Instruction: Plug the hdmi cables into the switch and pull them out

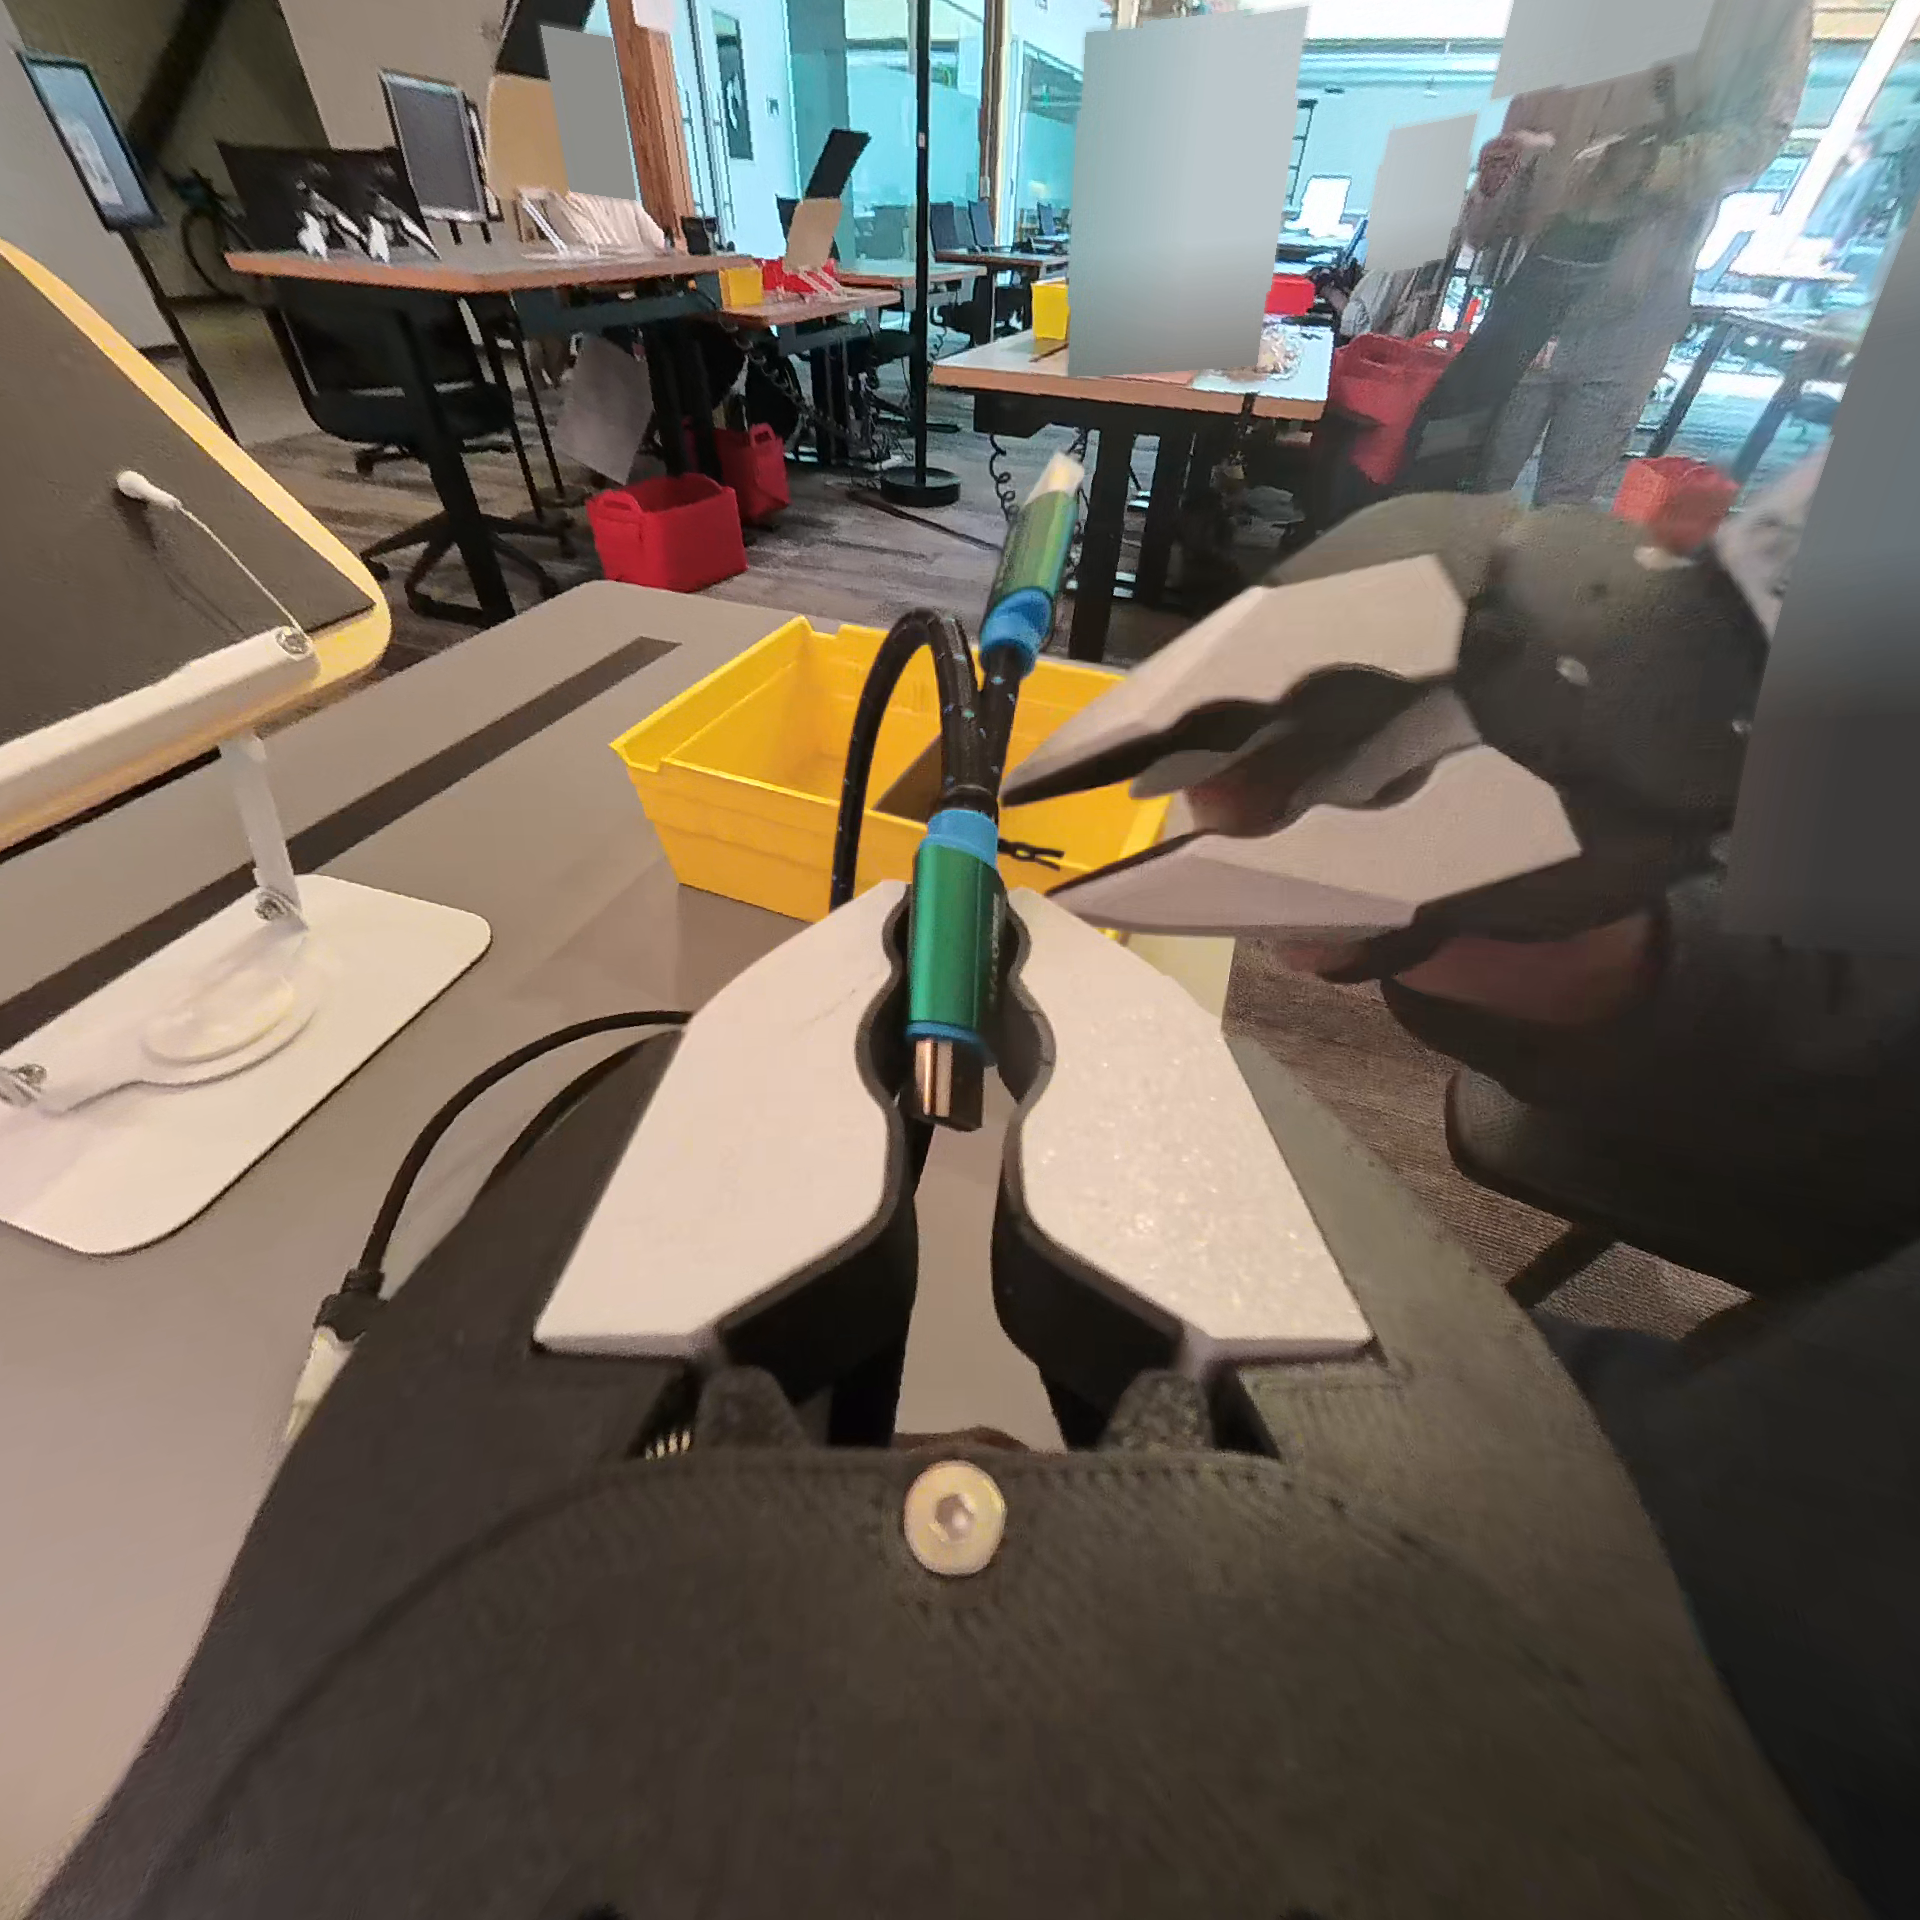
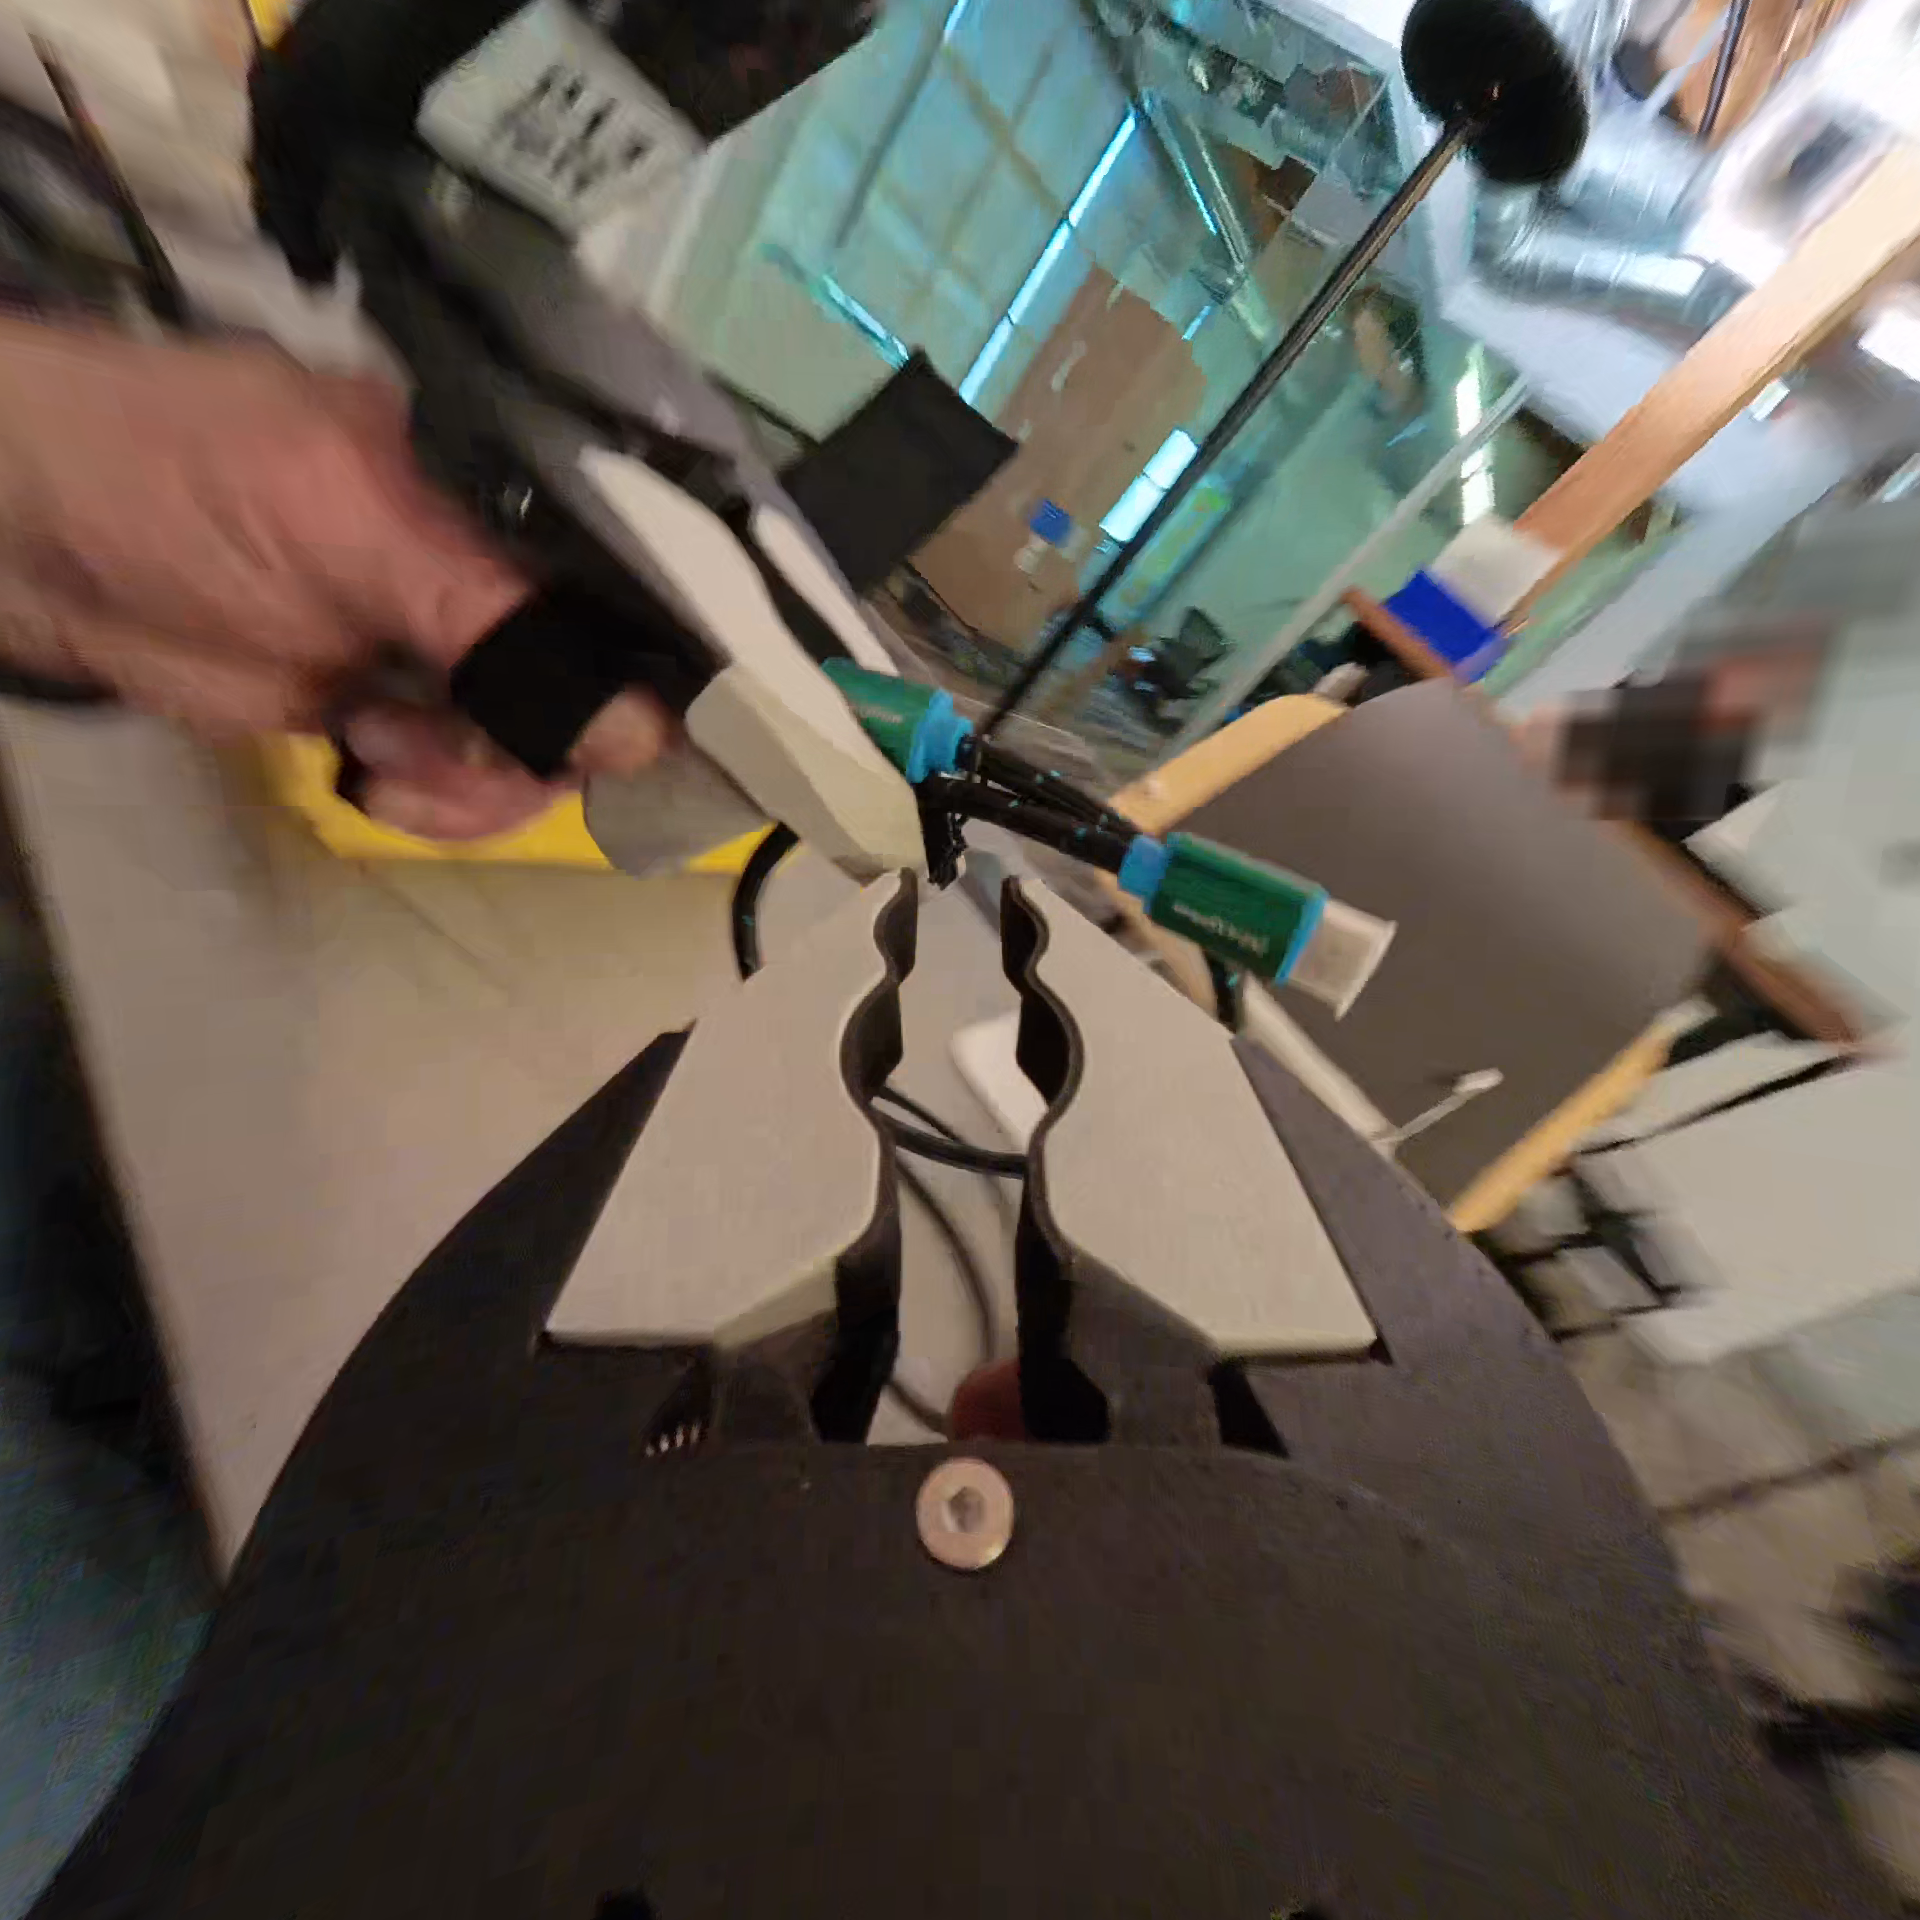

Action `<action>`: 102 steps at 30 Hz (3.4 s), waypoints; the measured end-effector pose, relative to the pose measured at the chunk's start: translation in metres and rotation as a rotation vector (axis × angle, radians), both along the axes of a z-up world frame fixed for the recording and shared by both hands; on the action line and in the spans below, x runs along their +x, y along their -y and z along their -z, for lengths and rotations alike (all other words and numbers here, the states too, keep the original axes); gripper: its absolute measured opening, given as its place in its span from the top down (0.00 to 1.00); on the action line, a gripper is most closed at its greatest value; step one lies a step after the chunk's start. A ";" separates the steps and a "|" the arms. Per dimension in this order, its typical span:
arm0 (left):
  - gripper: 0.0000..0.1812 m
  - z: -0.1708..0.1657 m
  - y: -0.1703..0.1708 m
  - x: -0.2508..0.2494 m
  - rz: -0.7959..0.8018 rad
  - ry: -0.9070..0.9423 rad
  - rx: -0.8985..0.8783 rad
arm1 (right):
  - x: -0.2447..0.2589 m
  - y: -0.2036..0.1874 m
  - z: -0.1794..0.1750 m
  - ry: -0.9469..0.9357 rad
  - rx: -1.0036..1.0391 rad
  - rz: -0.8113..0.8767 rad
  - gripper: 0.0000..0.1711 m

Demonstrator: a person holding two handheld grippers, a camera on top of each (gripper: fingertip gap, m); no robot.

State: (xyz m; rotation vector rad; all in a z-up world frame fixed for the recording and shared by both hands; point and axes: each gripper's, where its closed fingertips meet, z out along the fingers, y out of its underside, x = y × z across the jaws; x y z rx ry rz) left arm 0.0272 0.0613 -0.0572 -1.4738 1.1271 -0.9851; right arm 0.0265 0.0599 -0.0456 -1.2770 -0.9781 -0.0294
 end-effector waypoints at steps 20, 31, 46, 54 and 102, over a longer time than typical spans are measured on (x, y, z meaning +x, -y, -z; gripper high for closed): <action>0.94 0.013 -0.001 -0.003 -0.032 -0.231 0.087 | -0.004 0.002 0.014 0.507 0.309 0.137 0.96; 0.93 0.018 -0.002 -0.007 -0.047 -0.341 0.177 | -0.002 0.002 0.016 0.282 0.105 0.052 1.00; 0.94 0.008 -0.007 -0.004 -0.082 -0.234 0.392 | 0.009 0.008 0.008 -1.234 -0.867 -0.584 1.00; 0.94 0.009 -0.005 -0.003 -0.042 -0.175 0.266 | 0.006 0.008 0.006 -1.199 -0.822 -0.589 1.00; 0.95 0.002 0.006 0.004 -0.021 -0.085 0.282 | 0.017 0.006 0.002 -1.166 -0.771 -0.497 1.00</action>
